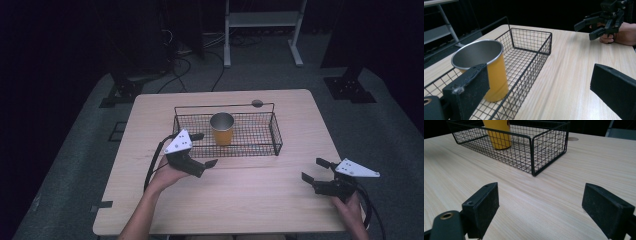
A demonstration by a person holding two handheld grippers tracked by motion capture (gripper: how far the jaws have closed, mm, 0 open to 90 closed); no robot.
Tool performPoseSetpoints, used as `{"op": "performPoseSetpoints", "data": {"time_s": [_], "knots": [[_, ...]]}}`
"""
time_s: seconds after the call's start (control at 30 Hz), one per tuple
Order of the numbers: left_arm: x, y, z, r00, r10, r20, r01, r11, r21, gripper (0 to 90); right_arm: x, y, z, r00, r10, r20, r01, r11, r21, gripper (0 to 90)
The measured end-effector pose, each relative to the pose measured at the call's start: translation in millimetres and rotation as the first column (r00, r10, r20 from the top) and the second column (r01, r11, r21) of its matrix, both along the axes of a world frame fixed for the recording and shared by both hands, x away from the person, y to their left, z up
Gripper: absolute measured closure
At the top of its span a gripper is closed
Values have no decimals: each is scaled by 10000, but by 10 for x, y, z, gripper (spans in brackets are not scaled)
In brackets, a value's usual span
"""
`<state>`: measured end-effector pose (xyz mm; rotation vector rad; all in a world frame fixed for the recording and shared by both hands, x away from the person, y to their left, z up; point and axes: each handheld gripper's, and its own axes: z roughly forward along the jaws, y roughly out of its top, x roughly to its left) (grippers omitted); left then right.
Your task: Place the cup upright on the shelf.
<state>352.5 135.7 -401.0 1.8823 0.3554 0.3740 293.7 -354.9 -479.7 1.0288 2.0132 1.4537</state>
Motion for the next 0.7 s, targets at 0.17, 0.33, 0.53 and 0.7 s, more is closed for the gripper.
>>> {"op": "performPoseSetpoints", "data": {"time_s": [0.17,0.33,0.53,0.7], "knots": [[-73,17,-69,10000,34,-25,-34,10000,-34,16,0,-1,0,10000,-8,-24,8,10000,1,131],[-129,39,-110,9999,83,-67,-84,9999,-127,16,0,1,0,10000,-8,-18,8,10000,-12,131],[-195,60,-150,9999,134,-82,-136,9997,-224,16,-1,1,0,10000,-2,-12,2,10000,-25,131],[-256,97,-180,9998,203,-26,-204,9994,-285,16,1,-5,-1,10000,-7,-3,7,10000,14,131]]}}
